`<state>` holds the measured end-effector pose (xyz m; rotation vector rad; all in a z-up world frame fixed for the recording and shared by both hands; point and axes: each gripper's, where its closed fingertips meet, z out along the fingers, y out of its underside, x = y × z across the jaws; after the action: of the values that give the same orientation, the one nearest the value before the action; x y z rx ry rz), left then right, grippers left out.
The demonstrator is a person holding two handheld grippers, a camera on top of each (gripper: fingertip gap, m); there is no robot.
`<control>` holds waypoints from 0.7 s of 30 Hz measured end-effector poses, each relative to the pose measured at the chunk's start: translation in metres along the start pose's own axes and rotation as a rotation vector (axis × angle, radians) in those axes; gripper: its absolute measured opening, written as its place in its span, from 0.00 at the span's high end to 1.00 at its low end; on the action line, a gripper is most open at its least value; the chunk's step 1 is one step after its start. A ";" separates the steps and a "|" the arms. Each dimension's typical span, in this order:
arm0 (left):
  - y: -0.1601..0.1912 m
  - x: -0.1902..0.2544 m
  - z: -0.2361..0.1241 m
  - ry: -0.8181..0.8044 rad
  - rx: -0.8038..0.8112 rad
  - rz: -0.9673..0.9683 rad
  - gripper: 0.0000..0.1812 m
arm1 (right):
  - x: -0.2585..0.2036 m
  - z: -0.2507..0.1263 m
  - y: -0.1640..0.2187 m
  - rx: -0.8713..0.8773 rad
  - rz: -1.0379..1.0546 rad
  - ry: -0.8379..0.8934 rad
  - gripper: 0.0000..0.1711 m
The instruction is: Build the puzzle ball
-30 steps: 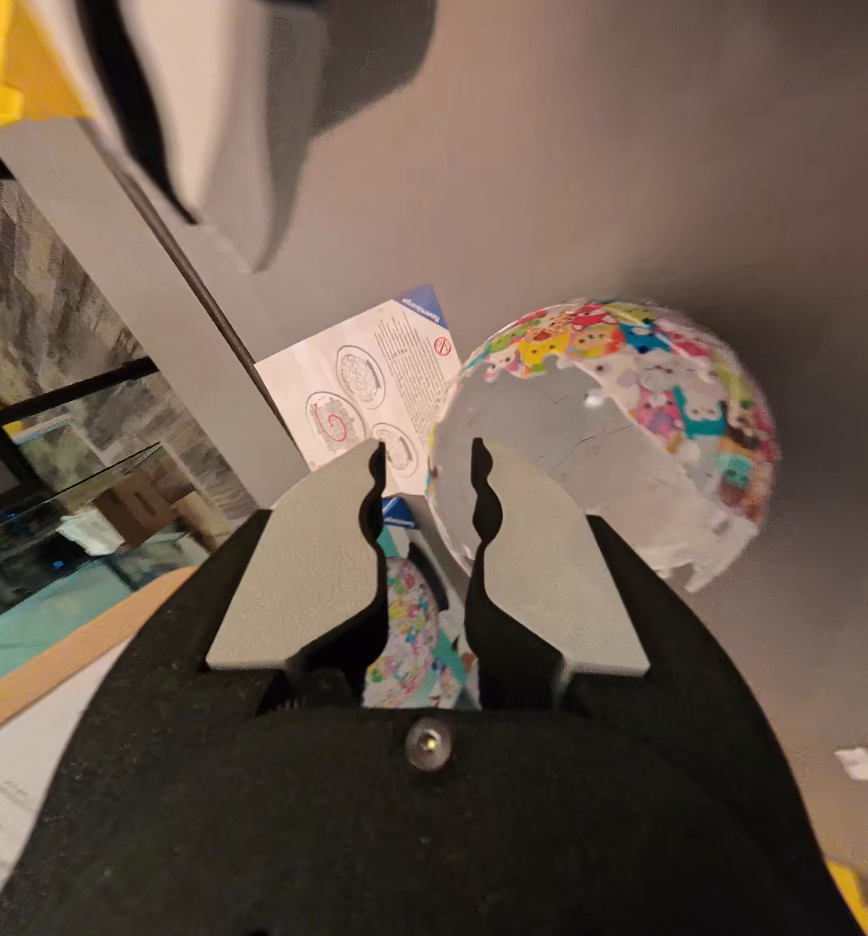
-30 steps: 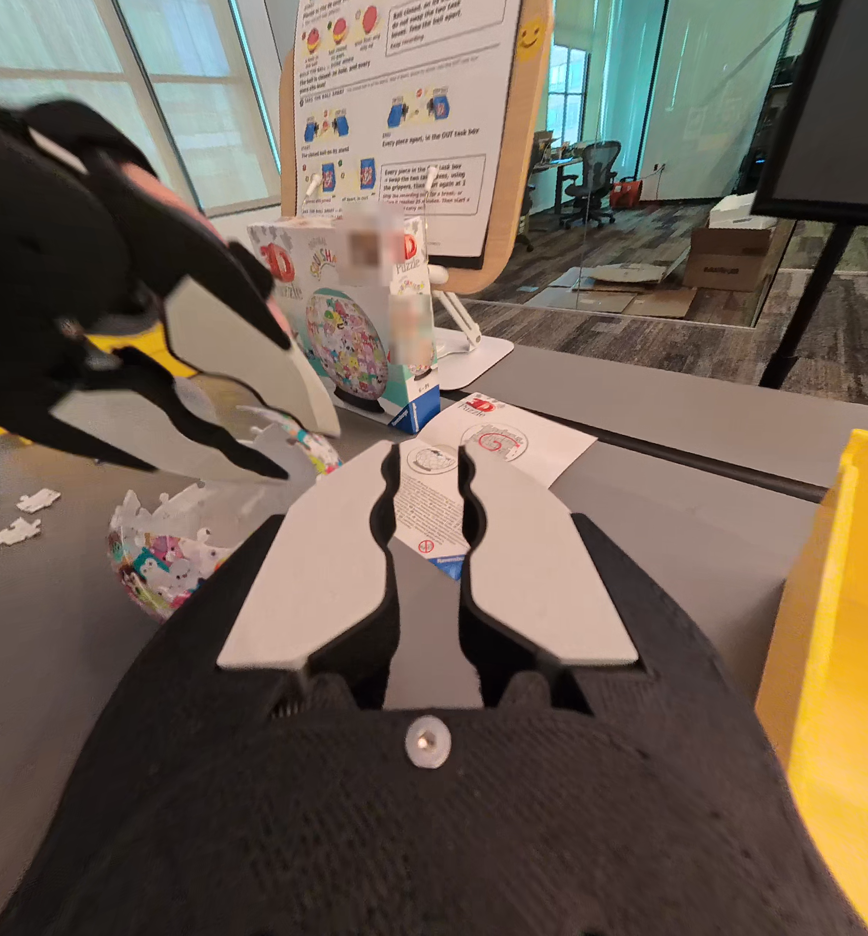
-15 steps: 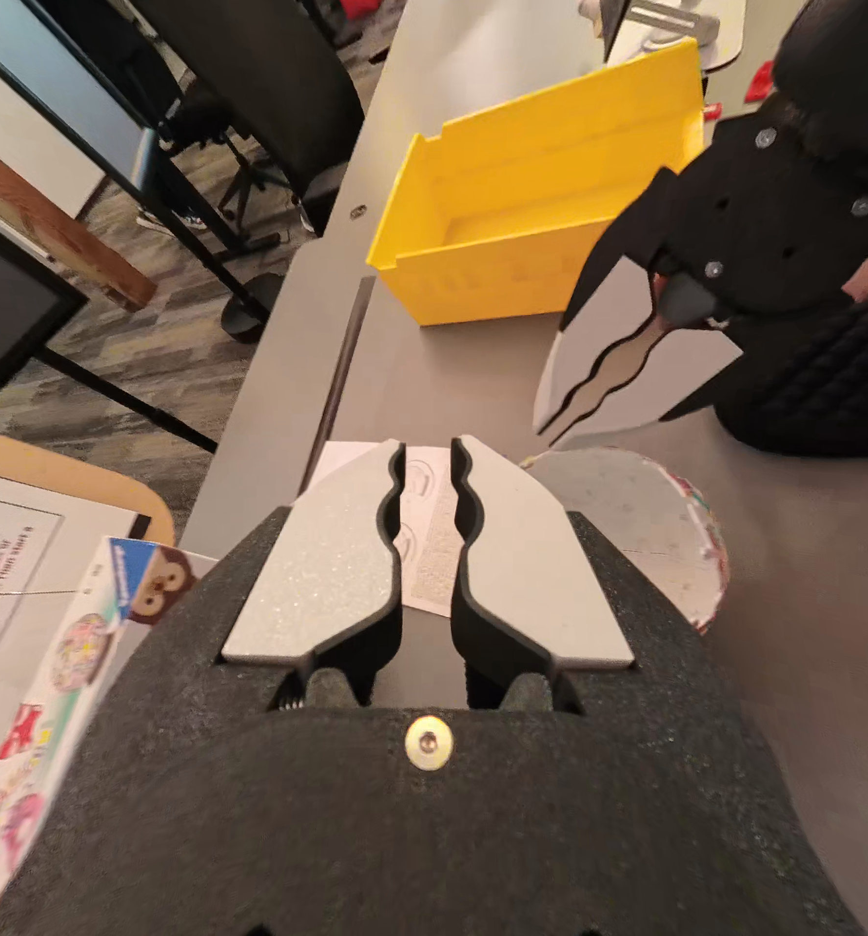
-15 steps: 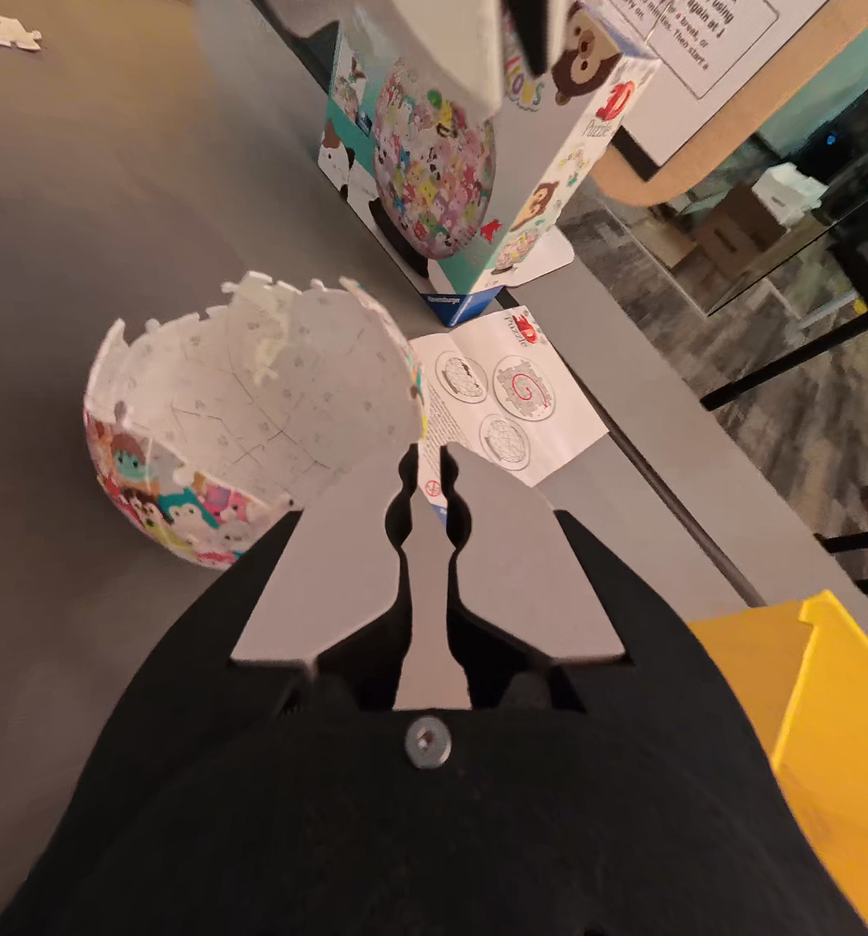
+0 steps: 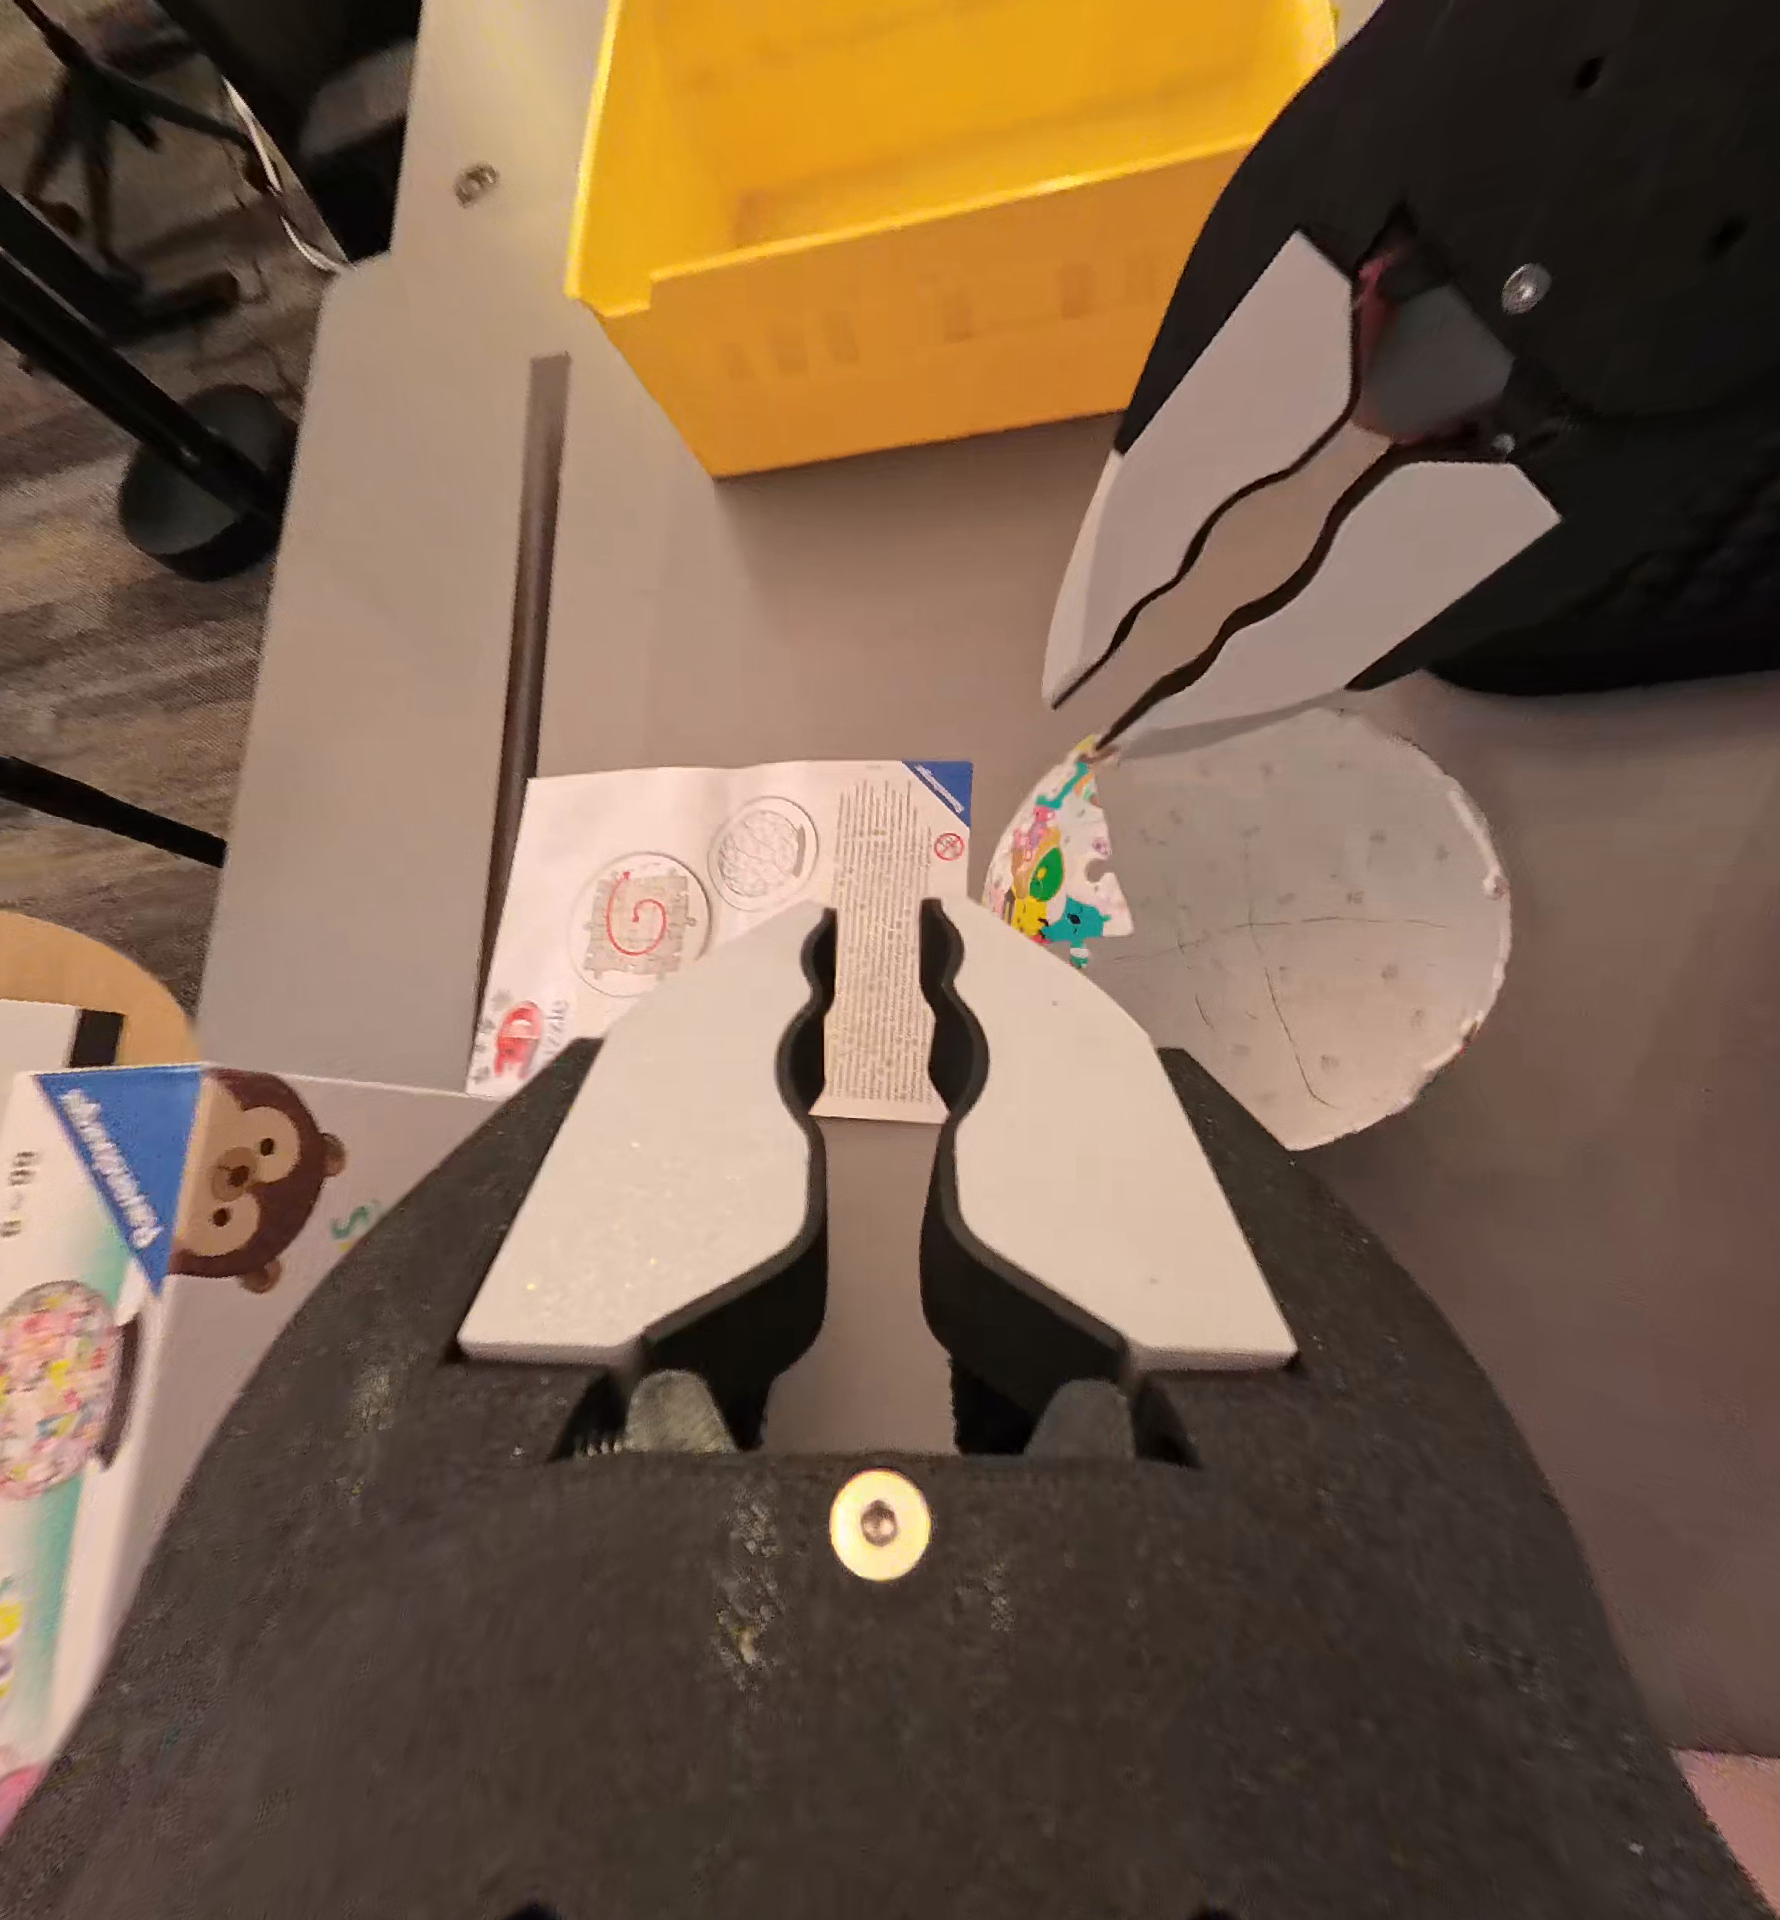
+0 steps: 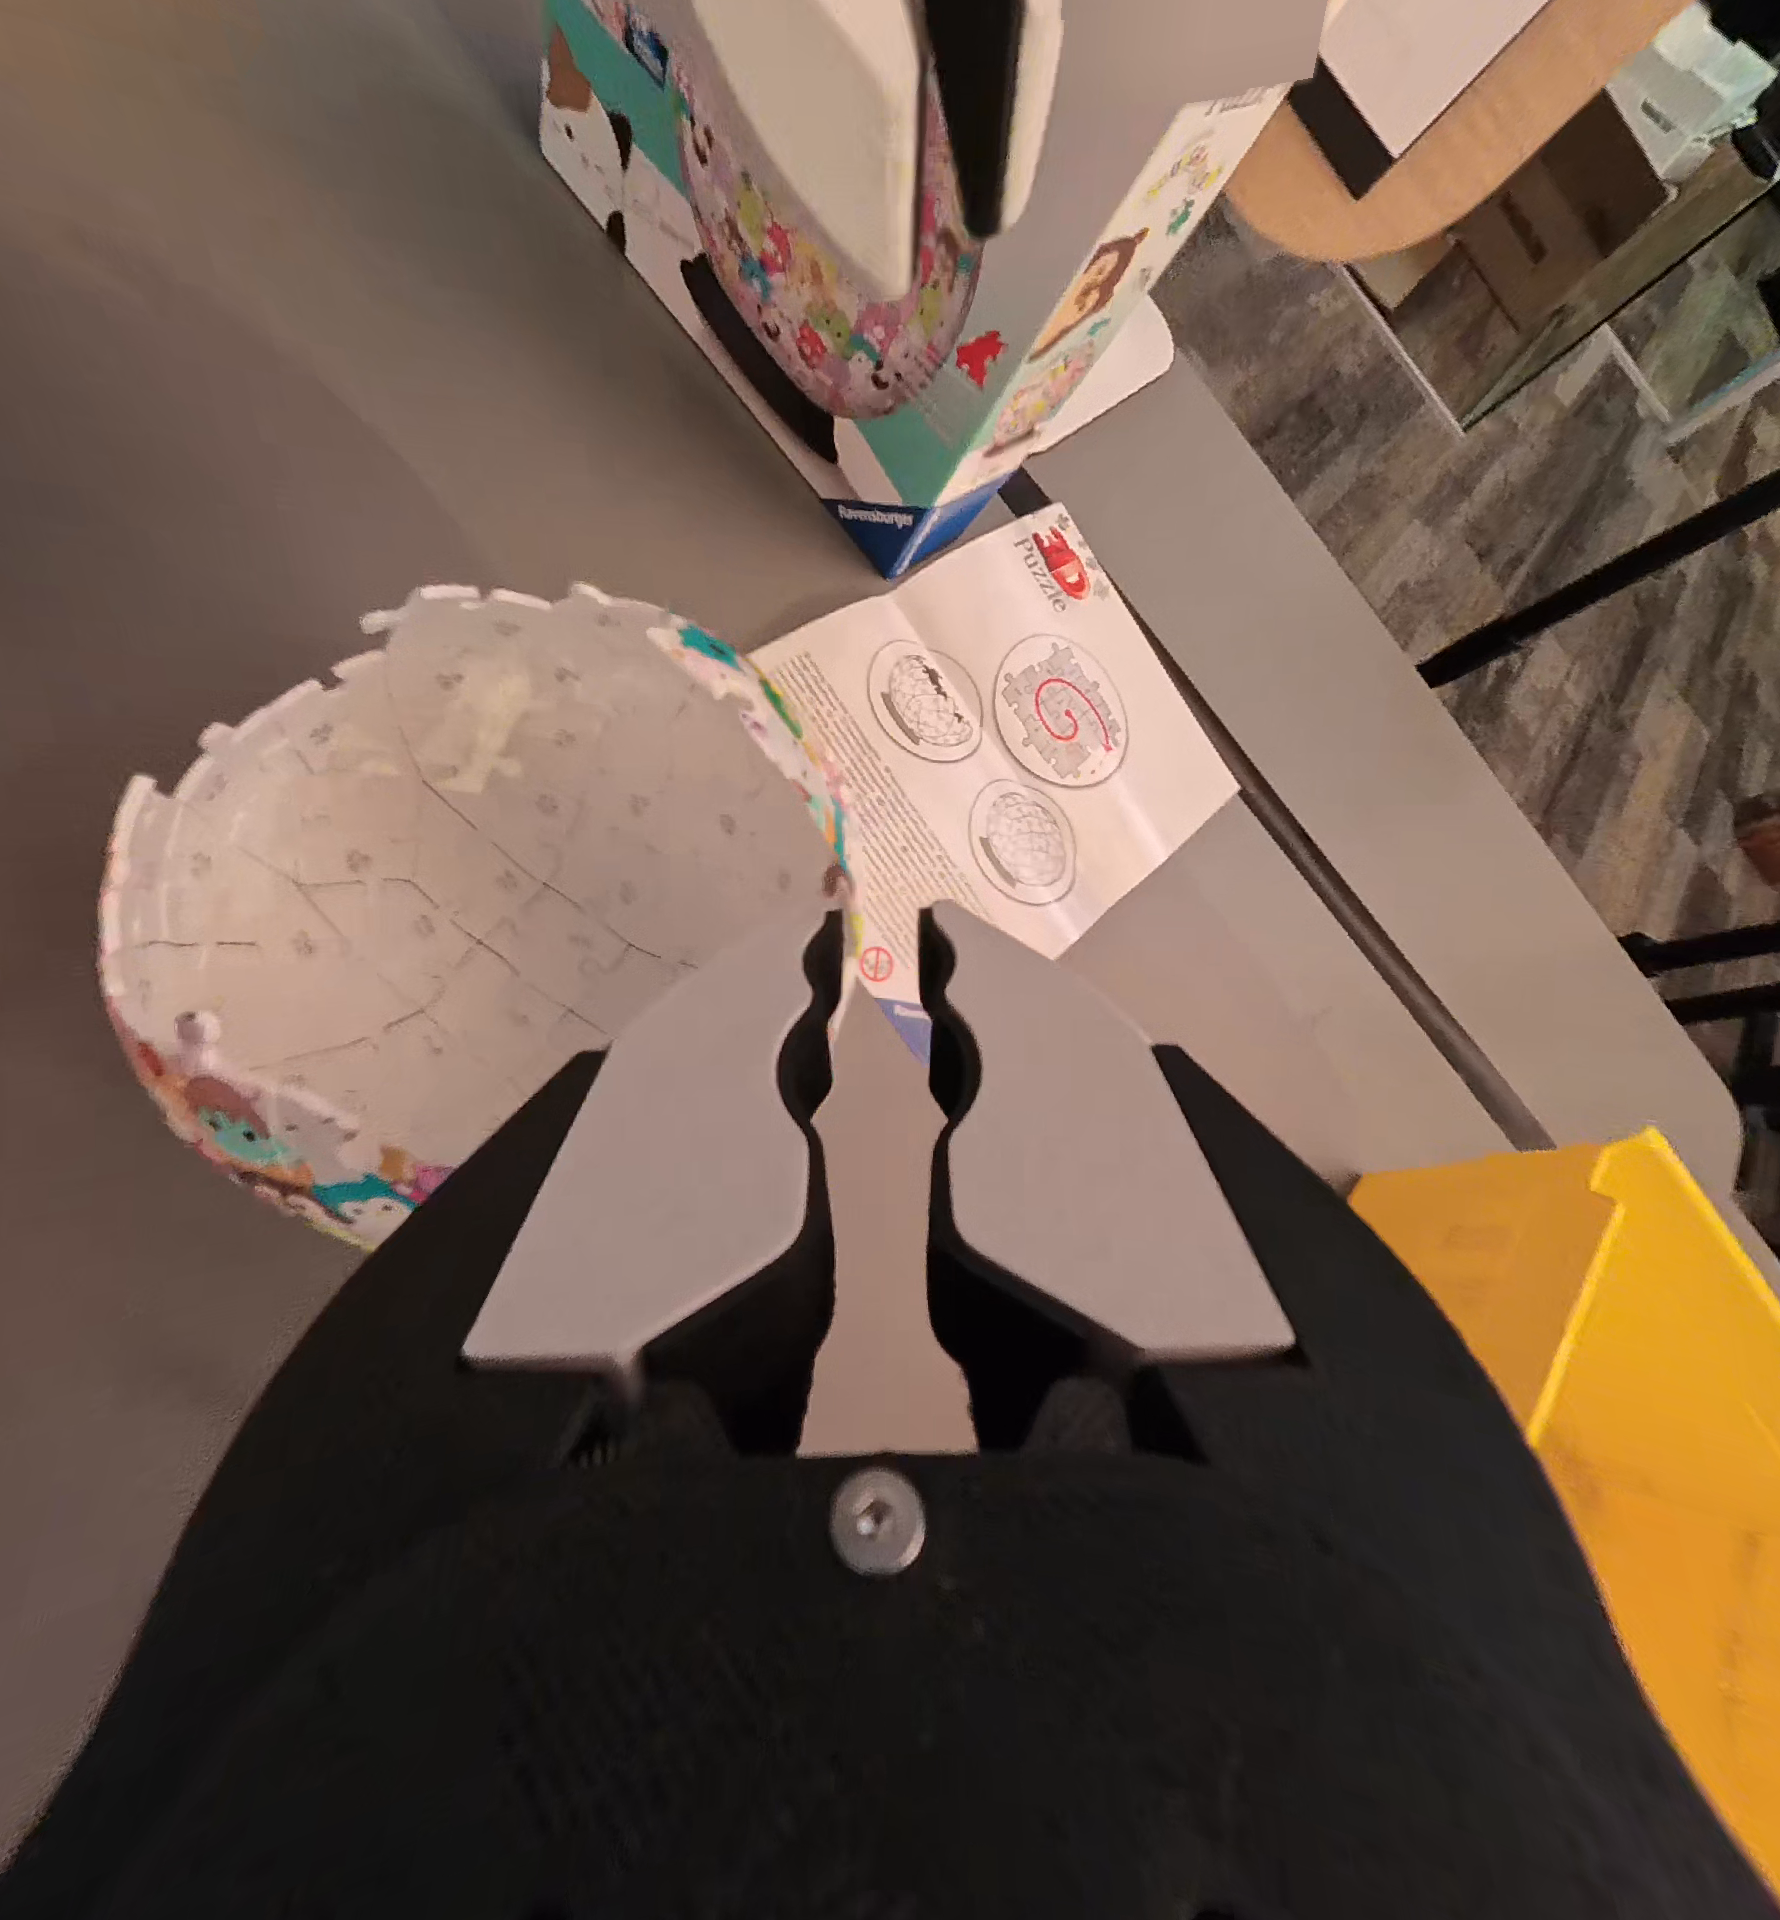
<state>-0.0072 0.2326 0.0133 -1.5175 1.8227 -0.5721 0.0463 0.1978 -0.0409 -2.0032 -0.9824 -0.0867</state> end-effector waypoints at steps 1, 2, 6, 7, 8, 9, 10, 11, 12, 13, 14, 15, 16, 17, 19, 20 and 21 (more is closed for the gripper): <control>0.003 0.001 0.004 0.010 -0.017 -0.007 0.92 | 0.001 0.001 0.002 -0.025 -0.008 0.002 0.91; 0.006 0.000 0.008 0.013 -0.032 -0.007 0.92 | 0.000 0.002 0.004 -0.044 -0.015 -0.007 0.91; 0.015 -0.001 0.024 0.010 -0.104 -0.022 0.92 | -0.003 0.004 0.003 -0.027 -0.028 -0.029 0.92; 0.017 0.000 0.028 0.013 -0.122 -0.021 0.92 | -0.005 0.005 0.003 -0.027 -0.035 -0.044 0.92; 0.019 0.002 0.032 0.027 -0.136 -0.020 0.92 | -0.007 0.006 0.004 -0.032 -0.043 -0.050 0.92; 0.021 0.005 0.036 0.045 -0.149 -0.022 0.93 | -0.007 0.007 0.003 -0.033 -0.050 -0.044 0.92; 0.022 0.007 0.038 0.063 -0.158 -0.026 0.94 | -0.006 0.008 0.003 -0.037 -0.053 -0.043 0.92; 0.023 0.008 0.040 0.076 -0.163 -0.034 0.94 | -0.007 0.009 0.005 -0.052 -0.052 -0.052 0.92; 0.023 0.009 0.042 0.086 -0.165 -0.045 0.94 | -0.006 0.011 0.006 -0.067 -0.061 -0.048 0.92; 0.023 0.010 0.042 0.098 -0.162 -0.055 0.94 | -0.005 0.012 0.006 -0.082 -0.080 -0.032 0.92; 0.022 0.011 0.043 0.110 -0.157 -0.061 0.94 | -0.003 0.012 0.007 -0.103 -0.103 -0.019 0.93; 0.021 0.012 0.043 0.117 -0.151 -0.063 0.95 | -0.003 0.012 0.007 -0.117 -0.123 -0.006 0.93; 0.020 0.013 0.042 0.122 -0.146 -0.061 0.95 | -0.003 0.012 0.007 -0.127 -0.130 -0.001 0.93; 0.019 0.015 0.042 0.130 -0.143 -0.057 0.96 | -0.004 0.011 0.008 -0.136 -0.131 0.003 0.94; 0.018 0.017 0.042 0.137 -0.140 -0.048 0.97 | -0.005 0.011 0.006 -0.131 -0.132 0.007 0.95; 0.017 0.017 0.043 0.136 -0.138 -0.046 0.97 | -0.006 0.012 0.006 -0.130 -0.134 0.003 0.97; 0.016 0.018 0.044 0.143 -0.137 -0.046 0.98 | -0.006 0.012 0.006 -0.133 -0.139 0.009 0.97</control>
<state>0.0130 0.2223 -0.0317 -1.6494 1.9744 -0.6018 0.0429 0.2012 -0.0548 -2.0506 -1.1360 -0.2425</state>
